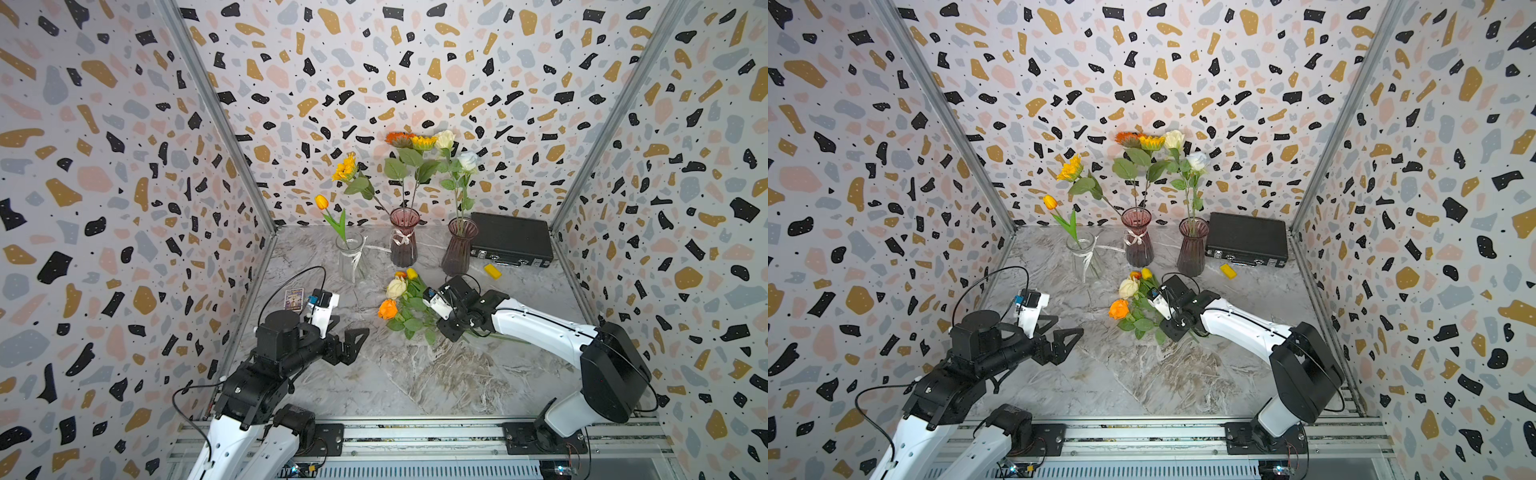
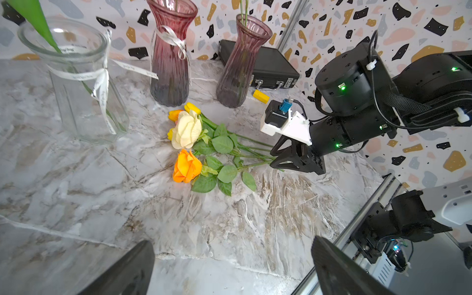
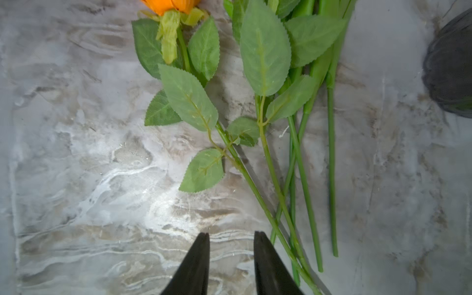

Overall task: Arrange the flowers in different vases according to their variety
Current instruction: Pick up the flower at the center of the board.

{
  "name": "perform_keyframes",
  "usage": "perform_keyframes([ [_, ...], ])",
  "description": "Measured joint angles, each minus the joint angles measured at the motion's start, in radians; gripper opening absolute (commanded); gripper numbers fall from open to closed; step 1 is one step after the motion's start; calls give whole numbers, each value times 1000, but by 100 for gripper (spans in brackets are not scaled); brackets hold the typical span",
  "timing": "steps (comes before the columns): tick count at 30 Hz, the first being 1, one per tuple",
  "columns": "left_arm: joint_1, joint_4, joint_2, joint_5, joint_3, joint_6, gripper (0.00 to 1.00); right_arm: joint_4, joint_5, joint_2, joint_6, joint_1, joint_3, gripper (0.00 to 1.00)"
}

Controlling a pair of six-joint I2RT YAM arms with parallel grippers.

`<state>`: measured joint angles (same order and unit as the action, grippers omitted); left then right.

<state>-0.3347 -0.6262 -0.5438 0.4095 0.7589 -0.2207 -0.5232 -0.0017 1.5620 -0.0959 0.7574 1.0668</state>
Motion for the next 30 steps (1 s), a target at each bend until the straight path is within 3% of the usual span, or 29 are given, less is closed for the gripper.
perform_keyframes([
  [15, -134, 2, -138, -21, -55, -64, 100, 77, 67, 209, -203, 9, 22, 33],
  [30, -139, 0, -107, -53, -55, -64, 100, 80, 121, 273, -301, 9, 104, 35],
])
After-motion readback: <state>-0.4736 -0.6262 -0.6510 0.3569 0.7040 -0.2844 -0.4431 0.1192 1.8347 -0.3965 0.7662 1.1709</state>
